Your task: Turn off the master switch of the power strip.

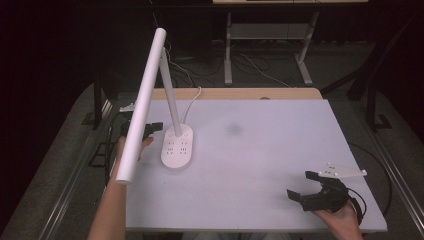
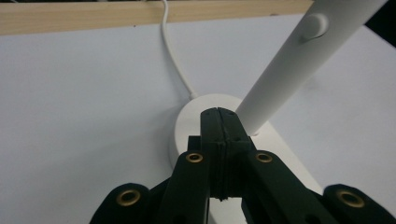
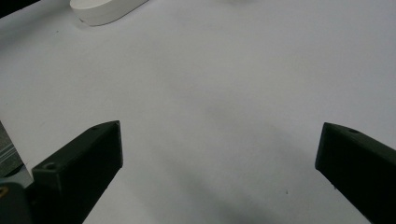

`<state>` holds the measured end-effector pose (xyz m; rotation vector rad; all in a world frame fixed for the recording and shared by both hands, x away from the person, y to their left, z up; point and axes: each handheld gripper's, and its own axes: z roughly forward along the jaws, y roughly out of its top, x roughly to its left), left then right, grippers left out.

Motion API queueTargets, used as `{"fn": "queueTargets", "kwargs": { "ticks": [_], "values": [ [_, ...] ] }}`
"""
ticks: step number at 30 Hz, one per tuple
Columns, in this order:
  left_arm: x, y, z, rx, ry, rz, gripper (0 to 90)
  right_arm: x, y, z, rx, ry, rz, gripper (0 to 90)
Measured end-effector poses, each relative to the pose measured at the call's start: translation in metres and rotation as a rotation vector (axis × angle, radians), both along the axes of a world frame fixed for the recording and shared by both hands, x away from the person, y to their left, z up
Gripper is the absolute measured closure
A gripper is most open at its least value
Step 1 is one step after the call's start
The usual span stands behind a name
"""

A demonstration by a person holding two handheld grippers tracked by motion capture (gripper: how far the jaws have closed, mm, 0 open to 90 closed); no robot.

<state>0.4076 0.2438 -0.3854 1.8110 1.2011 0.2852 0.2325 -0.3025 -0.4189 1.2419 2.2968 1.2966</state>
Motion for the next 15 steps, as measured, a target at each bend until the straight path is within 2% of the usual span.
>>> {"fn": "queueTargets", "kwargs": {
  "ticks": [2,7,10,12,15],
  "values": [
    [-0.005,0.002,0.004,-0.005,-0.006,-0.014,90.0,0.0,0.0,0.0,0.001,-0.001,0.001,0.3],
    [-0.02,0.004,0.009,-0.012,-0.031,-0.01,89.7,0.0,0.001,0.0,0.006,0.001,0.001,0.3],
    [-0.029,0.007,0.013,-0.001,-0.04,-0.017,89.6,-0.001,0.001,0.001,0.007,0.002,0.001,0.3],
    [-0.035,0.008,0.015,-0.011,-0.044,-0.017,86.3,0.0,0.001,0.001,0.009,0.003,0.001,0.3],
    [-0.043,0.009,0.017,-0.007,-0.055,-0.025,85.8,-0.001,0.0,0.001,0.008,0.001,0.001,0.3]
  ]
}}
